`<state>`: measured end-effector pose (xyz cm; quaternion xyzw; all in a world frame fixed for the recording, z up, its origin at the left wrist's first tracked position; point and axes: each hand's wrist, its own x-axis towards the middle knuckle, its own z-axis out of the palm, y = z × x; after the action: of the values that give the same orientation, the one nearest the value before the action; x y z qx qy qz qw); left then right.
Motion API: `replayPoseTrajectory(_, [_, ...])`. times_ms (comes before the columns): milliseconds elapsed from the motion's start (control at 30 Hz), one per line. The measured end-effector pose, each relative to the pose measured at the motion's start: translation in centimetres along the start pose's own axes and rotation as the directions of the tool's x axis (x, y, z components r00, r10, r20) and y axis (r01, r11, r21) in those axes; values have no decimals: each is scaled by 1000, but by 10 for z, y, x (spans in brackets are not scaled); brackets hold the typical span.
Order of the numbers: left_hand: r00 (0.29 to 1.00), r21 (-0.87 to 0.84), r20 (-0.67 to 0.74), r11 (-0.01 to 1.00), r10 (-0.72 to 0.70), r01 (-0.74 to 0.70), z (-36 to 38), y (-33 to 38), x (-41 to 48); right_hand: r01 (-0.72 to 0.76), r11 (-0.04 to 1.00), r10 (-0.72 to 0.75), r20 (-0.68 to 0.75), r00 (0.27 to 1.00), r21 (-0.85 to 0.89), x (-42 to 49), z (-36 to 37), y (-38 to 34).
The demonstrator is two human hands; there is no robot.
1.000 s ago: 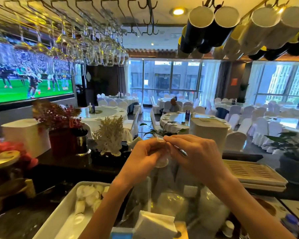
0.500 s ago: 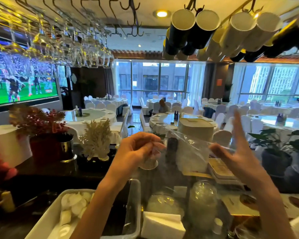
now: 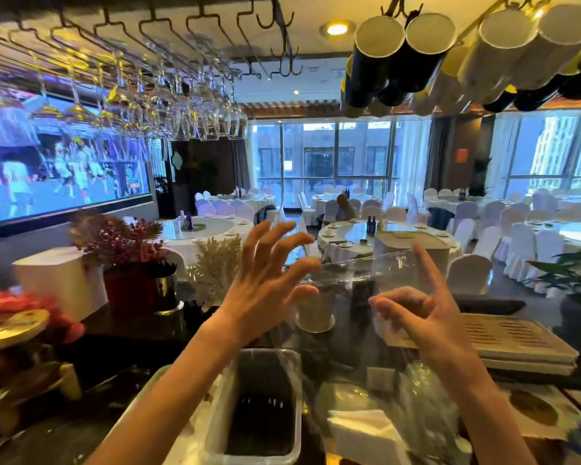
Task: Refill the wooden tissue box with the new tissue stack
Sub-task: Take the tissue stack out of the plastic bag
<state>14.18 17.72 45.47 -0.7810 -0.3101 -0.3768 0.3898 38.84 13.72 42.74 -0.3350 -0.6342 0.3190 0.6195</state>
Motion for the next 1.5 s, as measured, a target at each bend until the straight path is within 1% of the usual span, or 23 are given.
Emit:
replayPoseTrajectory(67, [998, 27, 24, 998, 52, -52, 0, -8, 5, -1, 1000, 1, 33, 999, -1, 1, -2, -5])
replayPoseTrajectory(200, [987, -103, 110, 989, 113, -102, 6, -4, 18, -24, 999, 24, 20, 999, -33, -5, -18, -13])
replayPoseTrajectory(333, [963, -127, 193, 978, 190, -168, 19, 14, 31, -46, 997, 47, 8, 999, -57, -12, -39, -23])
replayPoseTrajectory(533, [963, -288, 176, 946, 206, -150, 28, 25, 58, -74, 991, 71, -28, 997, -114, -30, -65, -33])
replayPoseTrajectory(600, [966, -245, 214, 965, 148, -94, 26, 26, 69, -76, 989, 73, -30, 997, -126, -35, -70, -34])
replayPoseTrajectory(667, [962, -245, 269, 969, 45, 23, 19, 23, 79, -93, 989, 90, -34, 995, -115, -41, -73, -35])
replayPoseTrajectory(700, [959, -313, 284, 945, 3, 90, 15, 22, 82, -99, 989, 96, -37, 995, -110, -45, -74, -34])
replayPoseTrajectory(767, [955, -524, 297, 834, -13, 174, 5, 28, 84, -100, 988, 97, -35, 995, -117, -49, -75, -33])
replayPoseTrajectory(800, [958, -571, 288, 804, 10, 163, 0, 38, 85, -99, 988, 96, -34, 995, -119, -51, -75, -33])
replayPoseTrajectory(833, [962, -563, 265, 820, 62, 102, -5, 50, 88, -98, 988, 95, -35, 995, -119, -53, -76, -33])
replayPoseTrajectory(933, [949, -365, 186, 914, 256, -176, -4, 82, 93, -97, 988, 94, -27, 995, -118, -56, -75, -33])
replayPoseTrajectory(1000, [937, -313, 177, 920, 302, -237, 1, 91, 97, -103, 987, 102, -15, 995, -125, -58, -74, -36])
replayPoseTrajectory(1067, [928, -365, 188, 900, 321, -237, 4, 95, 100, -113, 985, 114, -4, 994, -130, -61, -73, -38])
replayPoseTrajectory(1133, [950, -518, 187, 847, 251, -122, 2, 94, 104, -114, 984, 117, 16, 993, -136, -67, -74, -41])
replayPoseTrajectory(1167, [966, -634, 208, 773, 151, 15, 0, 91, 107, -107, 984, 112, 25, 993, -145, -70, -75, -42])
replayPoseTrajectory(1200, [961, -739, 274, 650, 49, 177, -4, 88, 110, -103, 983, 108, 27, 994, -150, -73, -76, -43])
replayPoseTrajectory(1233, [926, -795, 377, 512, -3, 326, -8, 84, 112, -105, 984, 110, 23, 994, -146, -74, -78, -44])
replayPoseTrajectory(1267, [877, -807, 480, 399, 18, 434, -11, 80, 113, -110, 984, 114, 18, 993, -137, -76, -79, -45])
replayPoseTrajectory(1300, [829, -797, 553, 344, 86, 496, -12, 76, 111, -111, 985, 114, 15, 993, -132, -77, -80, -46])
replayPoseTrajectory(1367, [756, -769, 611, 403, 234, 497, -13, 71, 103, -105, 985, 107, 9, 994, -134, -80, -81, -48])
replayPoseTrajectory(1400, [744, -763, 613, 444, 265, 470, -11, 68, 97, -99, 985, 101, 6, 995, -138, -81, -83, -48])
replayPoseTrajectory(1433, [755, -763, 603, 465, 259, 449, -9, 64, 90, -95, 986, 96, 0, 995, -139, -83, -85, -46])
replayPoseTrajectory(1500, [790, -769, 585, 436, 183, 468, -5, 58, 74, -106, 982, 105, -18, 994, -157, -89, -89, -41])
